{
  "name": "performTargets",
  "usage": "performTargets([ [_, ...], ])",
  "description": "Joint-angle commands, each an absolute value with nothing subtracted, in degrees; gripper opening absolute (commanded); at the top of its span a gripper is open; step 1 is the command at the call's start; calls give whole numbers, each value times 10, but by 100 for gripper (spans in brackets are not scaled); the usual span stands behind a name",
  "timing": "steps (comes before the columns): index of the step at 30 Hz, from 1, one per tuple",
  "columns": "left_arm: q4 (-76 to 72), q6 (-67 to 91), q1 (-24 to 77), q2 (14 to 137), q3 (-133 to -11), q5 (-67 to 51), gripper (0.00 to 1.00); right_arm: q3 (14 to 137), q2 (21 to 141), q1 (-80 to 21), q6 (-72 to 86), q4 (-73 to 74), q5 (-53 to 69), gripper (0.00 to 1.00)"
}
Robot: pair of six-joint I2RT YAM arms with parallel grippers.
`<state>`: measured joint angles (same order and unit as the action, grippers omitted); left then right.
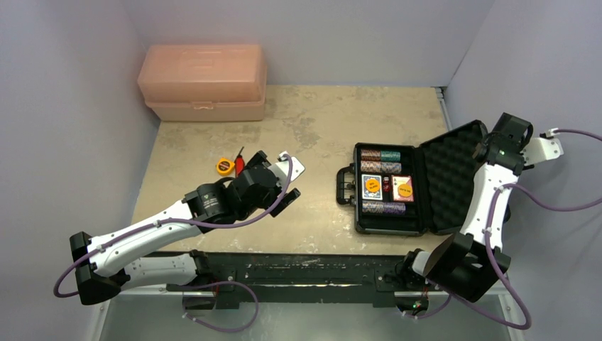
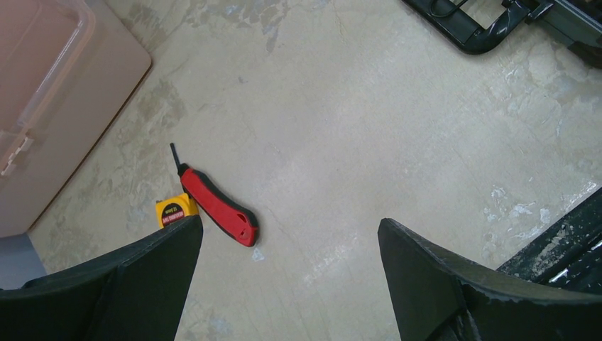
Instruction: Pack up texas hold em set
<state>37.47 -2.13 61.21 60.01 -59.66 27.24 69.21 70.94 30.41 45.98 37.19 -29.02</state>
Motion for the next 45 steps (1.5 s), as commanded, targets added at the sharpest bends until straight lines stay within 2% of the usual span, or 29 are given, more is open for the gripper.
performTargets([
  [1, 367, -16, 618, 599, -617, 281, 94, 683, 704, 301, 451, 395, -269, 45],
  [10, 368, -19, 623, 598, -614, 295, 94, 712, 735, 301, 452, 399, -293, 42],
  [15, 367, -23, 624, 603, -614, 295, 94, 713, 746, 302, 448, 384, -278, 28],
  [17, 367, -23, 624, 605, -614, 297, 94, 707, 744, 302, 444, 381, -271, 18],
  [19, 366, -24, 624, 605, -613, 299, 94, 699, 736, 302, 437, 377, -262, 4],
  [20, 365, -25, 624, 605, -613, 298, 94, 694, 730, 303, 431, 373, -262, 0],
  [30, 366, -27, 624, 609, -613, 302, 94, 666, 688, 295, 394, 348, -166, 0],
  [45, 368, -30, 625, 611, -616, 299, 94, 625, 629, 249, 365, 350, -123, 0],
])
